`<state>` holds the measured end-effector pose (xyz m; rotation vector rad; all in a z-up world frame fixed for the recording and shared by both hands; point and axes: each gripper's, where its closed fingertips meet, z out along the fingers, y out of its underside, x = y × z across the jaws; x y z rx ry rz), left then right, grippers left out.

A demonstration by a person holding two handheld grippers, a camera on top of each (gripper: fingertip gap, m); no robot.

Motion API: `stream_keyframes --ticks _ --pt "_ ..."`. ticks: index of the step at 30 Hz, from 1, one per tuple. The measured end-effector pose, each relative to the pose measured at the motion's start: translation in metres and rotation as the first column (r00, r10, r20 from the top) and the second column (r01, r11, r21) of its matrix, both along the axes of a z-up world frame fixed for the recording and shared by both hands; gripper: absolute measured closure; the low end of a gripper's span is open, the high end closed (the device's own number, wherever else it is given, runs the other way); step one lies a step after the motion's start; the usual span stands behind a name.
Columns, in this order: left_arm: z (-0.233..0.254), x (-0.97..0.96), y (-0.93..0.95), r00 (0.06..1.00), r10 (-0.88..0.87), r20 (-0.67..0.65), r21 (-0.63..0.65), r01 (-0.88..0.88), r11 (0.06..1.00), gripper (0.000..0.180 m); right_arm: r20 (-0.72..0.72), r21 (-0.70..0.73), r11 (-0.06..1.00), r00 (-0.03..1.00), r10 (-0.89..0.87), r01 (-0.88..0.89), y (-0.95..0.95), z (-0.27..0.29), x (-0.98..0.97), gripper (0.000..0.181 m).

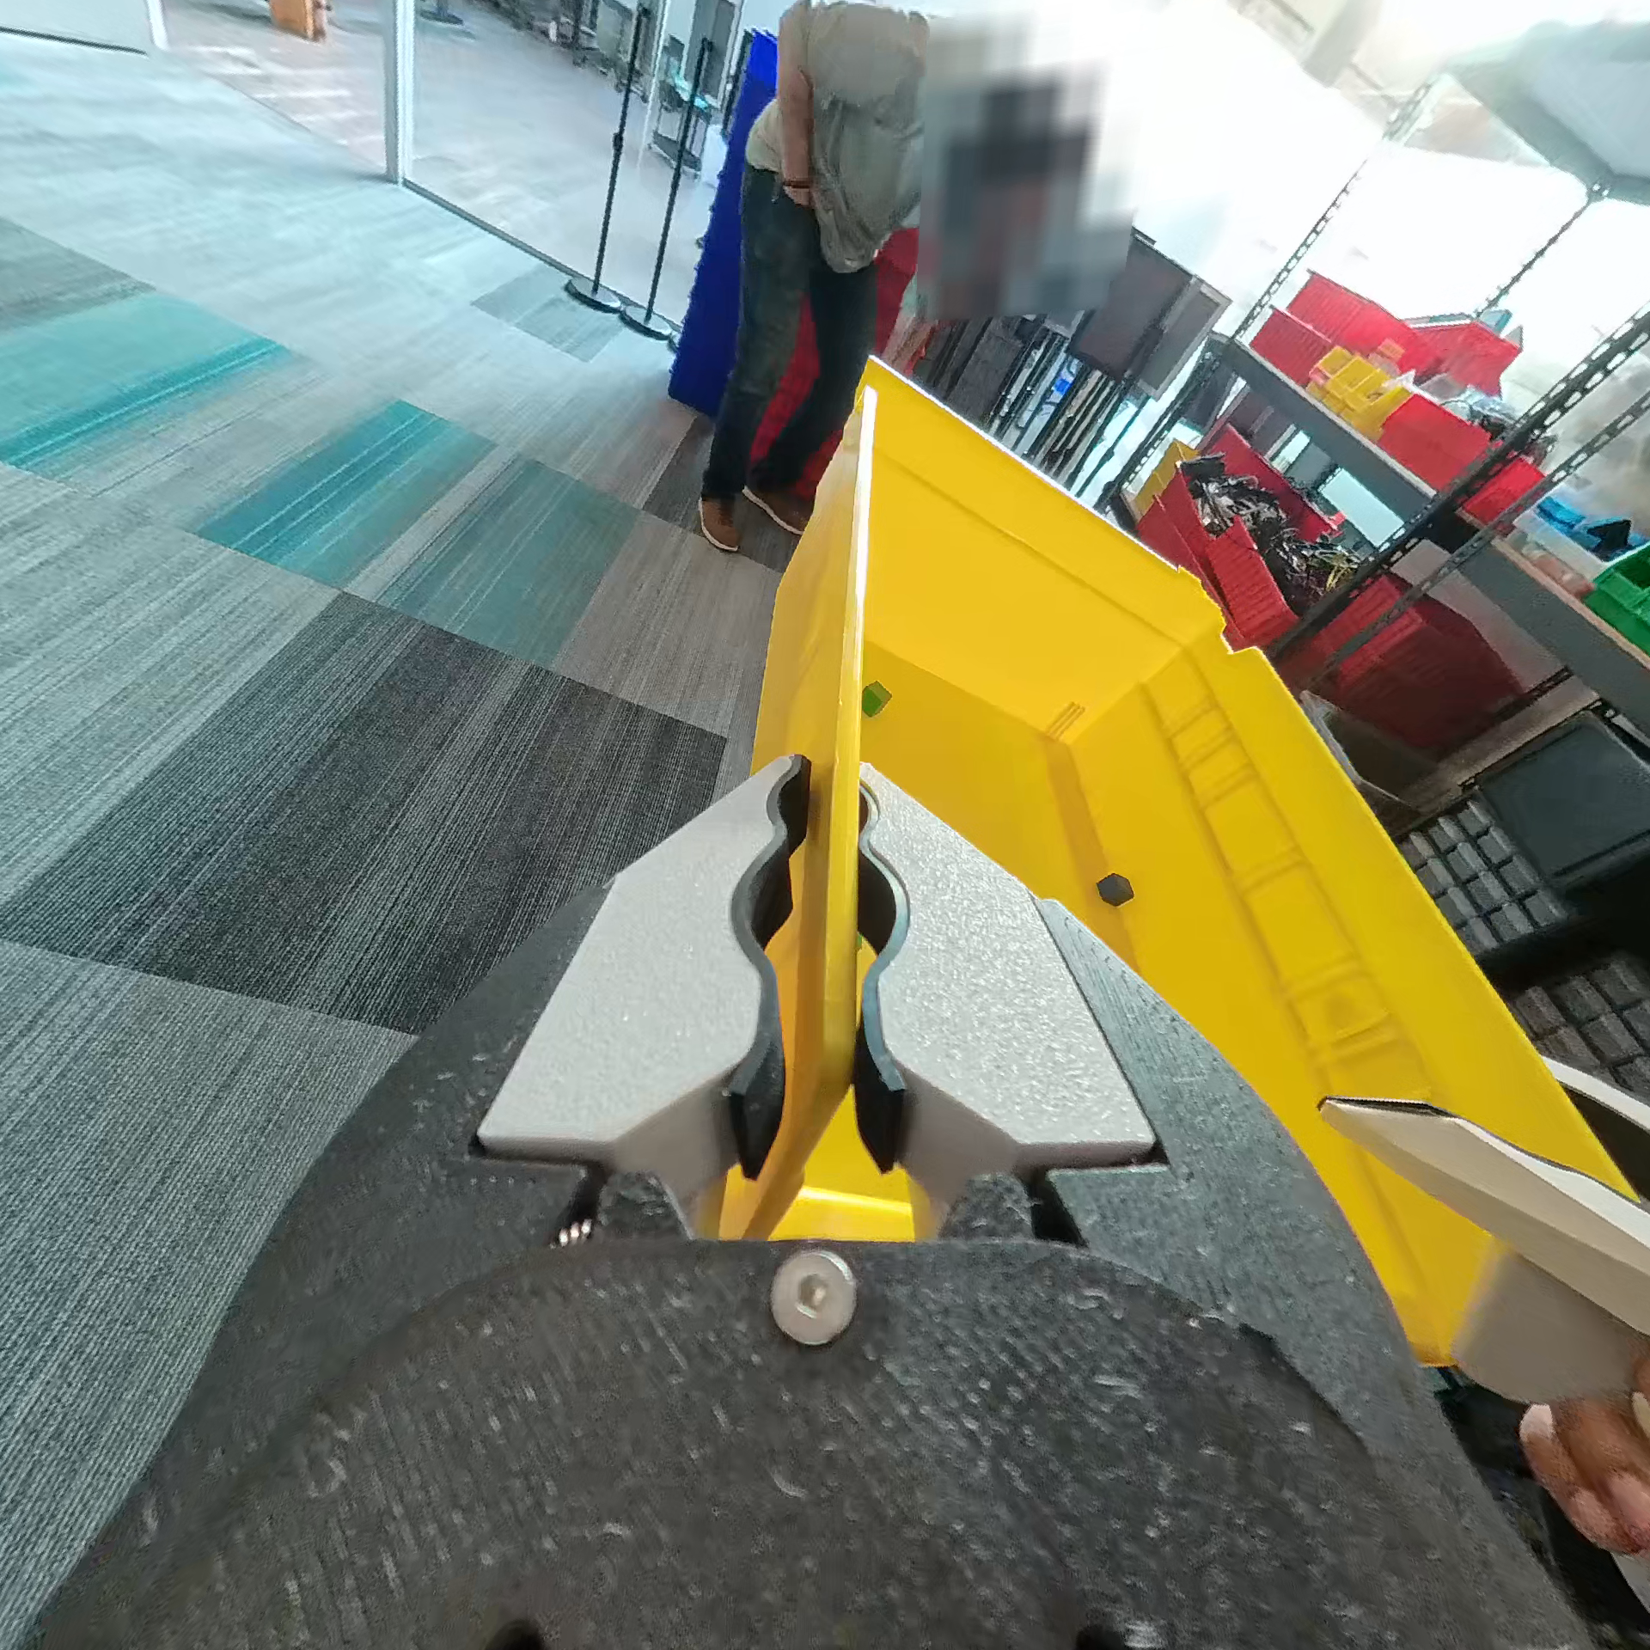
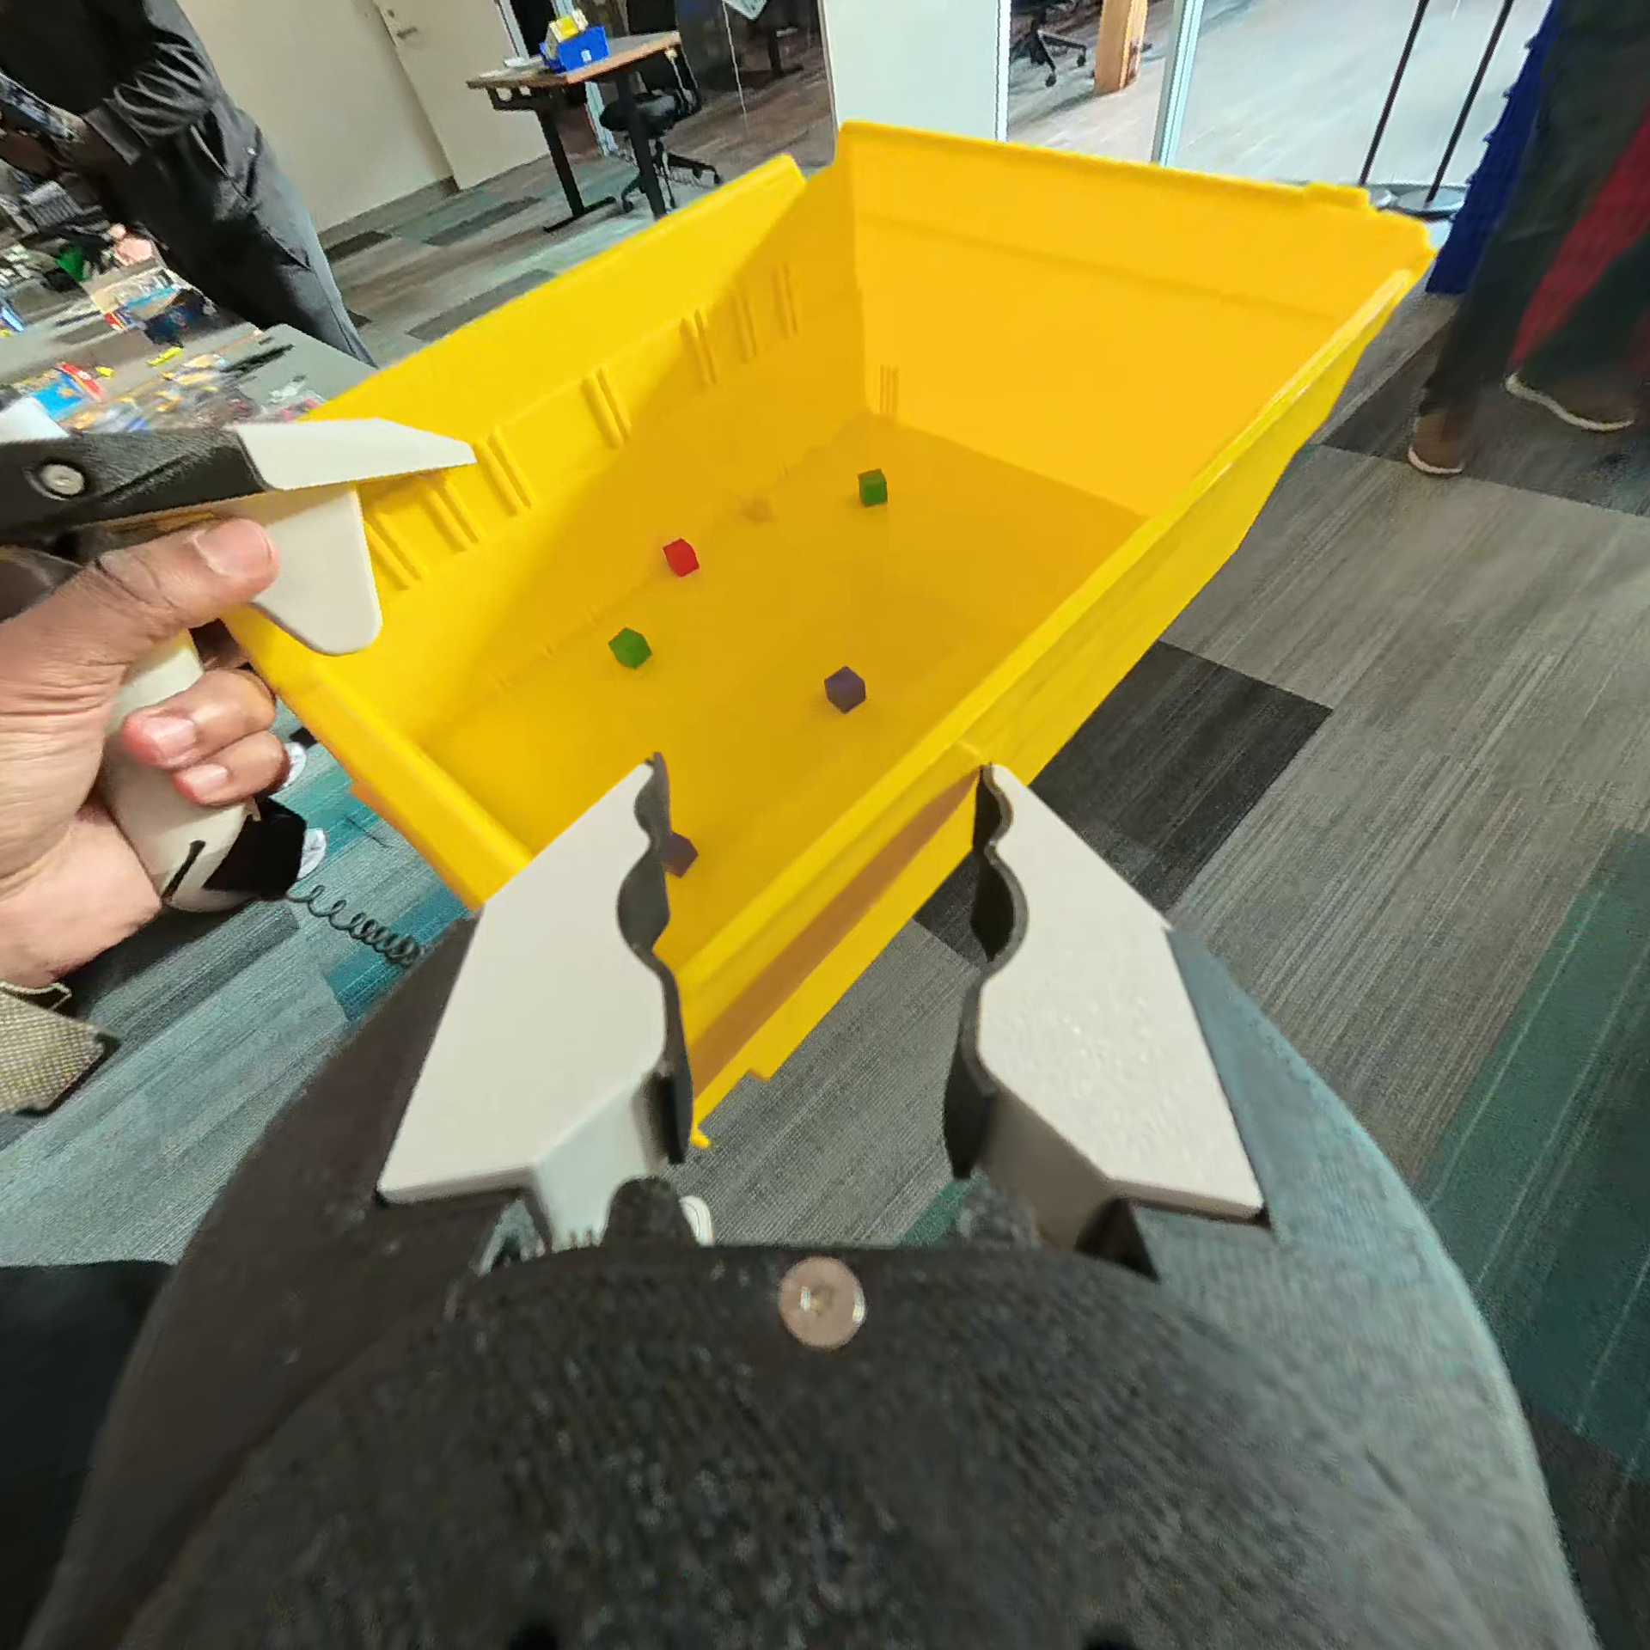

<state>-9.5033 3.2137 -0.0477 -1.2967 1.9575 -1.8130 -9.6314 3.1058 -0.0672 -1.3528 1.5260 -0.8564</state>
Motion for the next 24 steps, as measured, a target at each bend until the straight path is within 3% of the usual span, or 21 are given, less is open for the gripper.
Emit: stream_keyframes --ticks 3,9,15,20,24 --pt "0.003 -0.01 -0.006 0.999 0.002 0.035 0.018 -0.003 1.0 0.177 -0.056 0.035 0.998 0.997 -0.044 0.046 -0.008 -0.011 -0.002 0.115" --pt "0.001 -0.016 -0.007 0.998 -0.037 0.041 0.04 0.035 0.999 0.17 -0.177 0.112 0.98 0.973 -0.146 0.167 -0.019 -0.032 0.002 0.14" --pt "0.01 -0.032 -0.007 0.982 -0.191 -0.006 -0.091 0.19 0.978 0.144 -0.224 0.037 0.954 0.933 -0.281 0.296 -0.041 -0.038 0.013 0.176" --pt "0.01 -0.041 0.003 0.913 -0.404 -0.062 -0.16 0.39 0.907 0.124 -0.247 0.064 0.946 0.924 -0.293 0.317 -0.042 -0.042 0.025 0.177" --pt "0.008 -0.02 0.029 0.879 -0.469 -0.087 -0.241 0.438 0.866 0.127 -0.23 -0.017 0.944 0.917 -0.325 0.33 -0.037 -0.034 0.041 0.176"
